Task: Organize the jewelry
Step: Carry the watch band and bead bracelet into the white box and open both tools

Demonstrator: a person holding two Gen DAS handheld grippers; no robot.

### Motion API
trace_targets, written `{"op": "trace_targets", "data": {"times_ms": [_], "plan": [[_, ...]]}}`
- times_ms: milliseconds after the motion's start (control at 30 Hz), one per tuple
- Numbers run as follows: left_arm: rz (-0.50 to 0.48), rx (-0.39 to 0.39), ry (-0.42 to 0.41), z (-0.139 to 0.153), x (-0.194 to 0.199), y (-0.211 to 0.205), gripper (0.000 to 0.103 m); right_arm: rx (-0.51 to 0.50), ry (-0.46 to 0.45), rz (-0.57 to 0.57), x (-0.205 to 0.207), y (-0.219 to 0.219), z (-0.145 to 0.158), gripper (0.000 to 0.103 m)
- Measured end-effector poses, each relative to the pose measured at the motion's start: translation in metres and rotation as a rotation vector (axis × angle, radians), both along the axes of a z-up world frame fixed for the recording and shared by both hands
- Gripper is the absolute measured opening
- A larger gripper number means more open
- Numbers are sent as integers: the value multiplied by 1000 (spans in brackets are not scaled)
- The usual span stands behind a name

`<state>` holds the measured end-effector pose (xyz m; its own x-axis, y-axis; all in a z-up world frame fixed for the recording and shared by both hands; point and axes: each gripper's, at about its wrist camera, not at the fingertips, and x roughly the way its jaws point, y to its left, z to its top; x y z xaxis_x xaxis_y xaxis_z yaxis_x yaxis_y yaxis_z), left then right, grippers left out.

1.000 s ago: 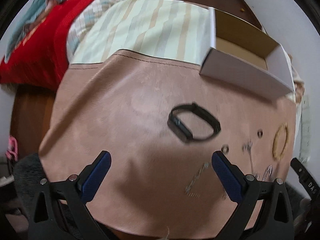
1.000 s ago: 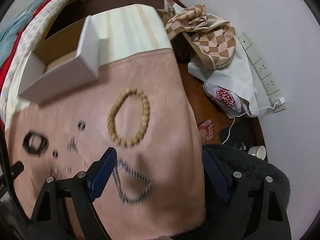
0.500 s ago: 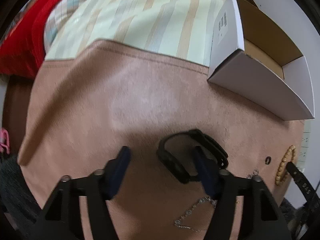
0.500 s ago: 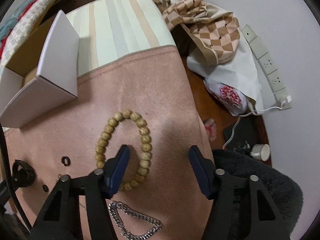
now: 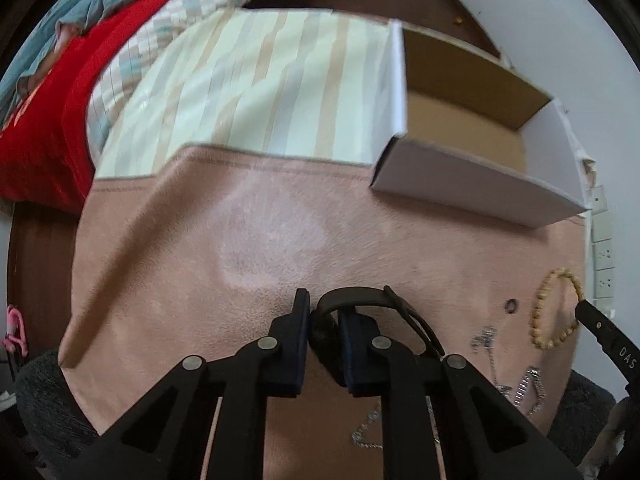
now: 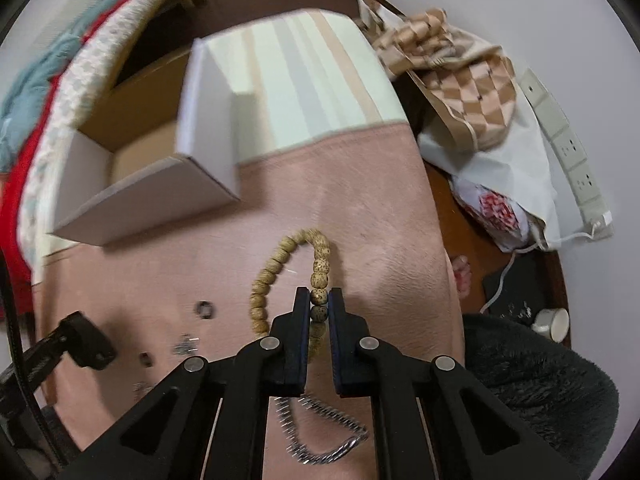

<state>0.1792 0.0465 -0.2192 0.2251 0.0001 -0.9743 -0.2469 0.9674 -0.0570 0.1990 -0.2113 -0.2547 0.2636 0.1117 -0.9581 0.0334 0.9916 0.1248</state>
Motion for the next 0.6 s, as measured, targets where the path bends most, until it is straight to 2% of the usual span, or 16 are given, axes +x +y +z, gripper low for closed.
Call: {"op": "trace_targets", "data": {"times_ms": [167,367,467,600], "plan": [[-48,-20,-89,48,-8,0,11,63,-92,45,-3,9,52,9],[-83,-65,-165,86,23,-21,11,110,-212,131,15,33,123,9],[-88,-73,-179,94,50,-19,11,113,-235,166,36,47,138,9],[-89,-82,-162,82,88,-14,11,117,-210,191,76,63,130,9]]}}
